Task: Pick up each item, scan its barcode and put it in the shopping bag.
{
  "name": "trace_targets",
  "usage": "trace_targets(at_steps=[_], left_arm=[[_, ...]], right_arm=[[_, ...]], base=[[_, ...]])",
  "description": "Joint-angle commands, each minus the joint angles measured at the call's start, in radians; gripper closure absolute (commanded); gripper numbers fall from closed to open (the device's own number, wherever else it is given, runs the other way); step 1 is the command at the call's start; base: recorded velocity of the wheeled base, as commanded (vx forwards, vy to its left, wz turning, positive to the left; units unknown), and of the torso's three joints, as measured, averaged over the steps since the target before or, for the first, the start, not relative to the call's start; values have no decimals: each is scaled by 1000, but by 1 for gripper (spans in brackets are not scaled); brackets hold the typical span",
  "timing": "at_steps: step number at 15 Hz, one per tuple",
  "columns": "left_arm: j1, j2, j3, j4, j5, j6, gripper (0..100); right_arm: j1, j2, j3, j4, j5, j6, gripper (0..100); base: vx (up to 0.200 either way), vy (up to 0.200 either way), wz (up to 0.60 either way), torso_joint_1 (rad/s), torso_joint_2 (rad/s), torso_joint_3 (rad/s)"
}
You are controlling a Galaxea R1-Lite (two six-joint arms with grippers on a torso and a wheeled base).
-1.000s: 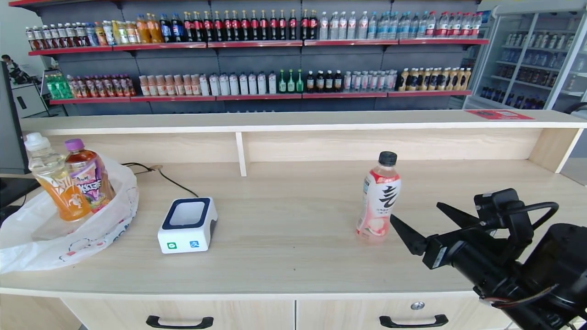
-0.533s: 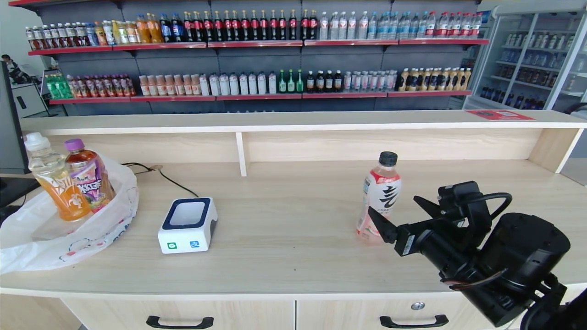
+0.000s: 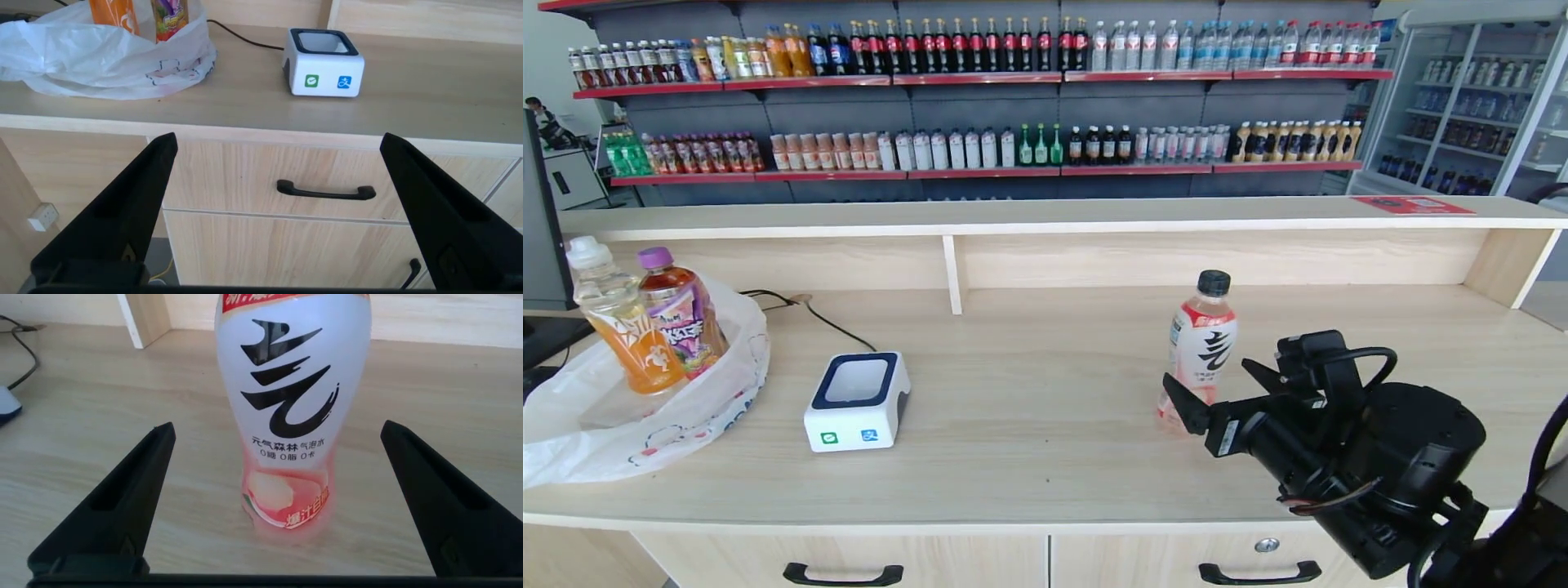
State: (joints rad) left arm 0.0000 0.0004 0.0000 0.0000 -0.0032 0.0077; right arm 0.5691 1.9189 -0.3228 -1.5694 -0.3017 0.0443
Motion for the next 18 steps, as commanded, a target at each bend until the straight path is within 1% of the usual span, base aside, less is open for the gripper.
trace_targets(at_steps=[1, 6, 9, 13, 18], left_arm=[[0, 0, 0, 0, 0, 0, 0], [0, 0, 0, 0, 0, -2, 0], [0, 0, 0, 0, 0, -2, 0], [0, 0, 0, 0, 0, -3, 0], [0, 0, 0, 0, 0, -3, 0]], right_arm=[[0, 34, -12, -1, 0, 9, 0], [-2, 111, -81, -1, 0, 19, 0], [-29, 140, -144, -1, 0, 26, 0], [-38, 164, -167, -1, 1, 36, 0], [-38, 203, -228, -1, 3, 37, 0]], base=[[0, 0, 0, 0, 0, 0], [0, 0, 0, 0, 0, 0], [0, 0, 0, 0, 0, 0], [0, 0, 0, 0, 0, 0], [0, 0, 0, 0, 0, 0]])
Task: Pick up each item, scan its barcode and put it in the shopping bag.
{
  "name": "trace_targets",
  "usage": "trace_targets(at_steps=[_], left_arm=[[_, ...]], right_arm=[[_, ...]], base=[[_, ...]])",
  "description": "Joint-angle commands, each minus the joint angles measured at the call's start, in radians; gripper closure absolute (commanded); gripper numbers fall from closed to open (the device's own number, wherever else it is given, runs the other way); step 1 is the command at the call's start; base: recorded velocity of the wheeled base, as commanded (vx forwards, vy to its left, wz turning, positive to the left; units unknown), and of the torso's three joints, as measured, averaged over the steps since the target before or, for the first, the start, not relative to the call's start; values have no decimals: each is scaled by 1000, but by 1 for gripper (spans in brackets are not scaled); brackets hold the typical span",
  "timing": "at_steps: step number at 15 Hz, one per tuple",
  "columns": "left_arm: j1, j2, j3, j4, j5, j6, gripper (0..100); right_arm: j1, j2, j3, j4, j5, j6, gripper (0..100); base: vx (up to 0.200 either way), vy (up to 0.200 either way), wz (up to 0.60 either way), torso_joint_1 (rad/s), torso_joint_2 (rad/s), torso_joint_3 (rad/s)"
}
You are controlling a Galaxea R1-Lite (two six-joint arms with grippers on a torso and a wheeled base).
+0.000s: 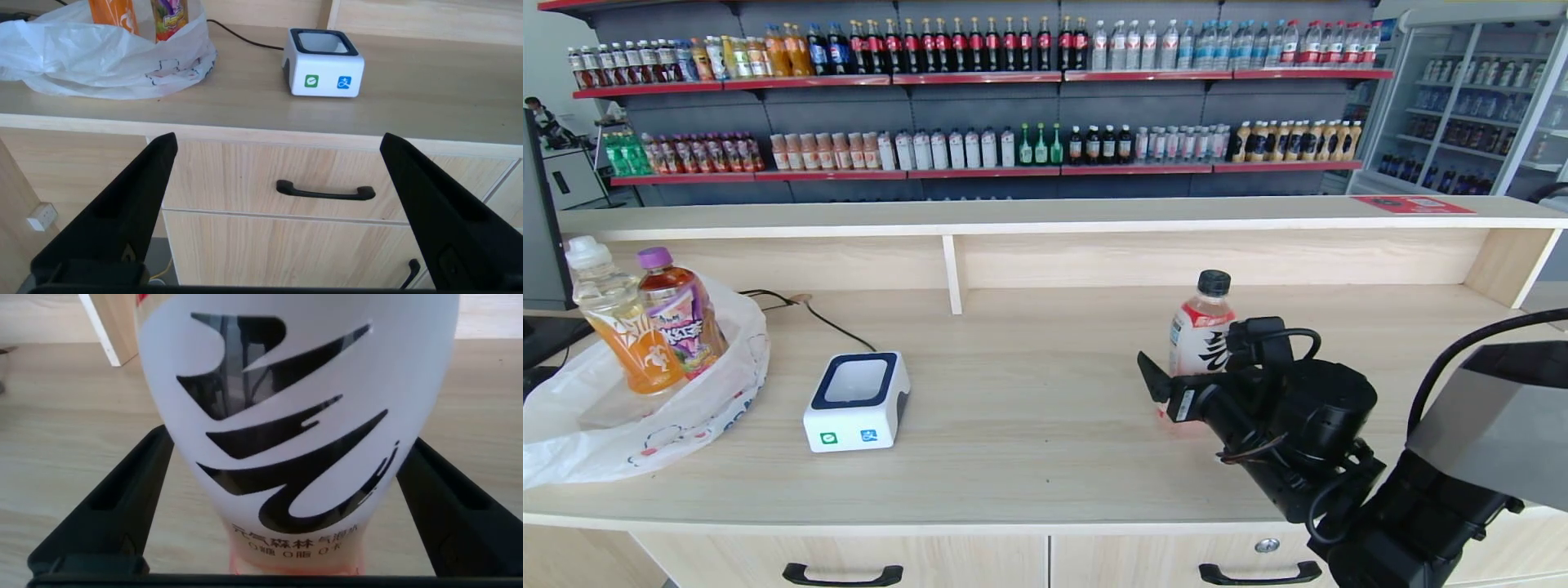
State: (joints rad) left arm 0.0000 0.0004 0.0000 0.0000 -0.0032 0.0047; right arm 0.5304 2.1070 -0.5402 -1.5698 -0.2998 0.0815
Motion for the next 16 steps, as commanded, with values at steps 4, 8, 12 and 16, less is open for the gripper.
trace_targets(at_steps=[4, 8, 12, 16], left_arm=[[0, 0, 0, 0, 0, 0, 0], [0, 0, 0, 0, 0, 0, 0], [0, 0, 0, 0, 0, 1, 0], [0, 0, 0, 0, 0, 1, 0]], right_arm=[[0, 33, -37, -1, 4, 0, 0], [-1, 44, -58, -1, 4, 1, 0], [-1, 47, -58, -1, 4, 6, 0], [-1, 41, -60, -1, 4, 18, 100]], base=[[0, 0, 0, 0, 0, 0], [0, 0, 0, 0, 0, 0], [0, 0, 0, 0, 0, 0], [0, 0, 0, 0, 0, 0]])
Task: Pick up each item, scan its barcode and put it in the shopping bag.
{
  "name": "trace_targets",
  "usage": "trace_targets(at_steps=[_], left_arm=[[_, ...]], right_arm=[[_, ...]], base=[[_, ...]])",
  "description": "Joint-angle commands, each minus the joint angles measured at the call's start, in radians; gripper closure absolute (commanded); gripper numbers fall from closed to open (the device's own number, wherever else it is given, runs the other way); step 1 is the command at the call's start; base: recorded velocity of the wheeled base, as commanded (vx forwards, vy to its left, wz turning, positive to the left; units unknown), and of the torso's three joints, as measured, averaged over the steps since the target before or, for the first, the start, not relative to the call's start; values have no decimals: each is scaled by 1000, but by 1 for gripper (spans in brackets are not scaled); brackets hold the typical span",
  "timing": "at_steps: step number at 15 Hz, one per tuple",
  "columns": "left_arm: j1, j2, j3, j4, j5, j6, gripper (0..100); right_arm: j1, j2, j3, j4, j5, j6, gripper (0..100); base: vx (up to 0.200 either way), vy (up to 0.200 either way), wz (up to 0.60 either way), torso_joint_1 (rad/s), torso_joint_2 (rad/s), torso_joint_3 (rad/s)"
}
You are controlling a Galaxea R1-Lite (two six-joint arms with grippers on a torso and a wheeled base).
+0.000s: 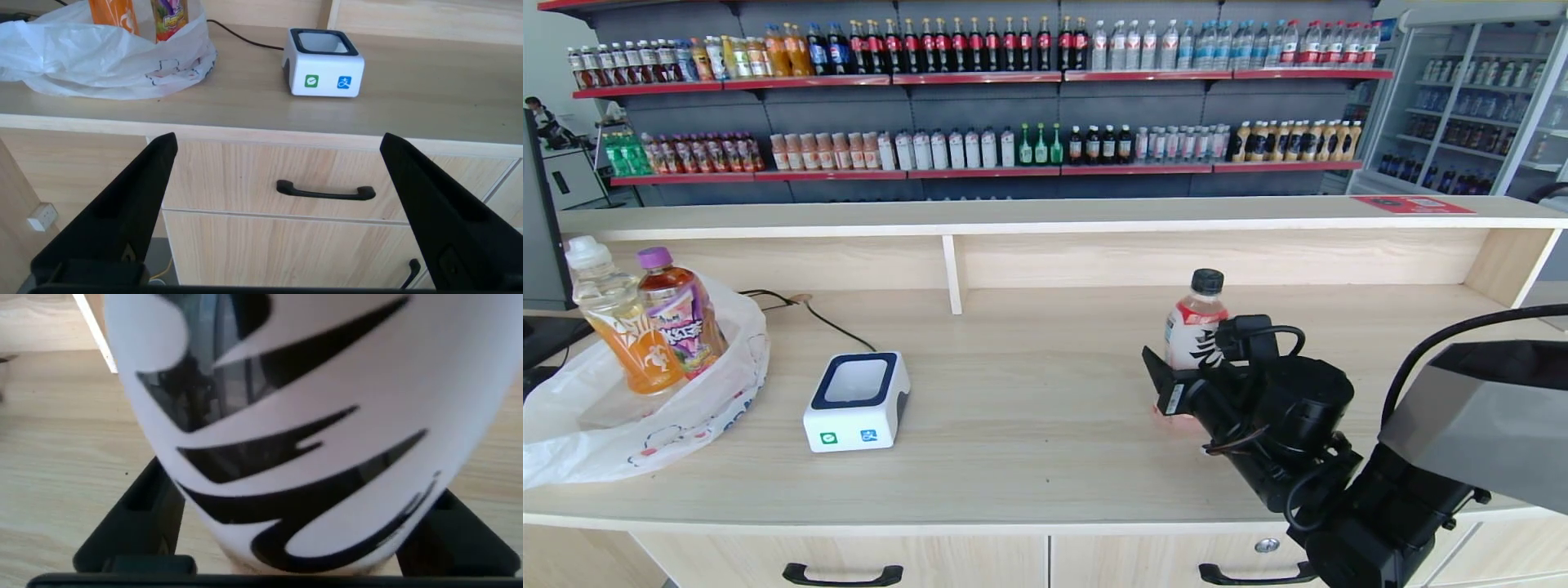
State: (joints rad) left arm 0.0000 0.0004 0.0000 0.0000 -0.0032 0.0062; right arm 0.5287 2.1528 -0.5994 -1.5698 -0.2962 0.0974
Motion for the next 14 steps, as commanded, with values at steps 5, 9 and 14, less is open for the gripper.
trace_targets(at_steps=[5, 9, 14], left_arm=[[0, 0, 0, 0, 0, 0, 0], [0, 0, 0, 0, 0, 0, 0], [0, 0, 0, 0, 0, 0, 0]], right_arm=[[0, -27, 3, -1, 0, 2, 100], [4, -60, 7, -1, 3, 7, 100], [13, -116, 18, -1, 32, 5, 100]], base=[[0, 0, 0, 0, 0, 0], [0, 0, 0, 0, 0, 0], [0, 0, 0, 0, 0, 0]])
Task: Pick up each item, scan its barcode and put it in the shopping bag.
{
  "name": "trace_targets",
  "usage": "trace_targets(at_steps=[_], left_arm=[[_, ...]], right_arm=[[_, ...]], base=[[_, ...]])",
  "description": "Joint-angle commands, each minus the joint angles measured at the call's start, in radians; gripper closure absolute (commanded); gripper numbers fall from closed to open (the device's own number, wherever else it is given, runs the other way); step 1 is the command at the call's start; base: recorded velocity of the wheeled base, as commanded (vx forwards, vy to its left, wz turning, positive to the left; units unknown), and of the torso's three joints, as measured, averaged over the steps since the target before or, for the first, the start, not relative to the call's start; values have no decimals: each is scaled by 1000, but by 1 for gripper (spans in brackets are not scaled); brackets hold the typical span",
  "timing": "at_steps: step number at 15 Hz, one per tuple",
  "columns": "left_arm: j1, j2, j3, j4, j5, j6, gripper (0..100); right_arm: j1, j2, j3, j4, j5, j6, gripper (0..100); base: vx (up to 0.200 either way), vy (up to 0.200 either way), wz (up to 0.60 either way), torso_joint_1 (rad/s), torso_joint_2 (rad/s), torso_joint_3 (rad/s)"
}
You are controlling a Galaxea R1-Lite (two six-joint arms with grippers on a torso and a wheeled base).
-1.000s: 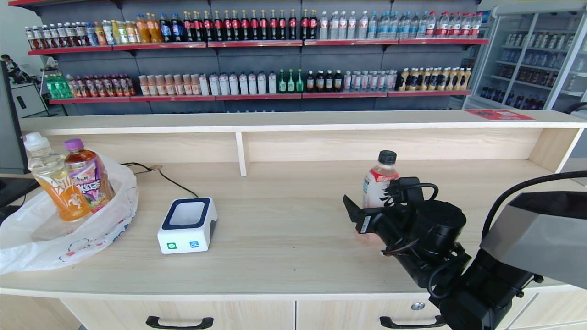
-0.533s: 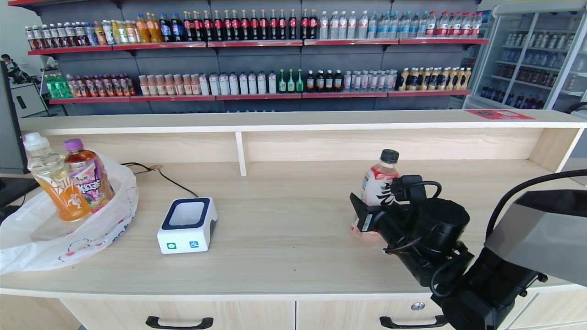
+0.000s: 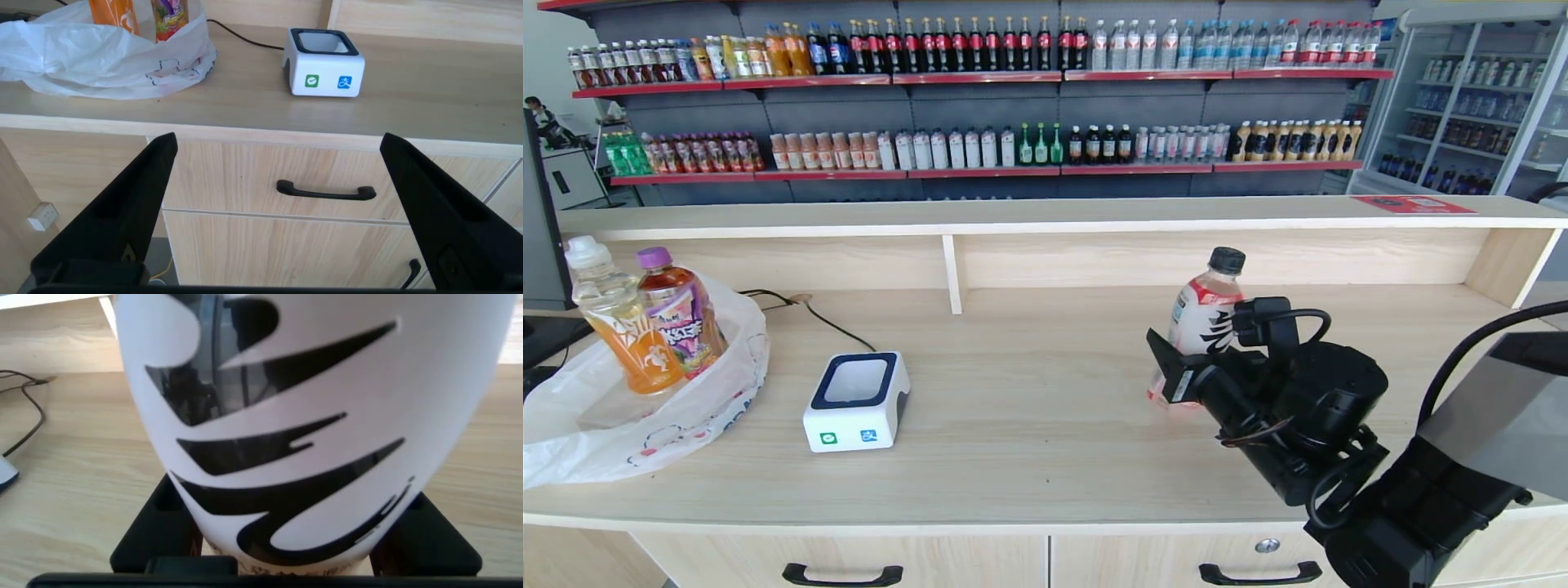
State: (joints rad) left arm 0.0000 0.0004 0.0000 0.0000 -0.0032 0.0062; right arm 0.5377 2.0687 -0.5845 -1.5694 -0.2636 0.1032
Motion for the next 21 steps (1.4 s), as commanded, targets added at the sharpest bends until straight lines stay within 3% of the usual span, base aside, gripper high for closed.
trace_targets(at_steps=[1, 7, 18, 21], left_arm=[[0, 0, 0, 0, 0, 0, 0], [0, 0, 0, 0, 0, 1, 0], [0, 0, 0, 0, 0, 1, 0], [0, 0, 0, 0, 0, 1, 0]], right_arm=[[10, -52, 12, -1, 9, 0, 100], [31, -165, 87, -1, 47, -8, 100], [186, -429, 278, -1, 63, -5, 100], [235, -480, 276, -1, 67, 24, 100]], base=[[0, 0, 0, 0, 0, 0], [0, 0, 0, 0, 0, 0], [0, 0, 0, 0, 0, 0], [0, 0, 0, 0, 0, 0]])
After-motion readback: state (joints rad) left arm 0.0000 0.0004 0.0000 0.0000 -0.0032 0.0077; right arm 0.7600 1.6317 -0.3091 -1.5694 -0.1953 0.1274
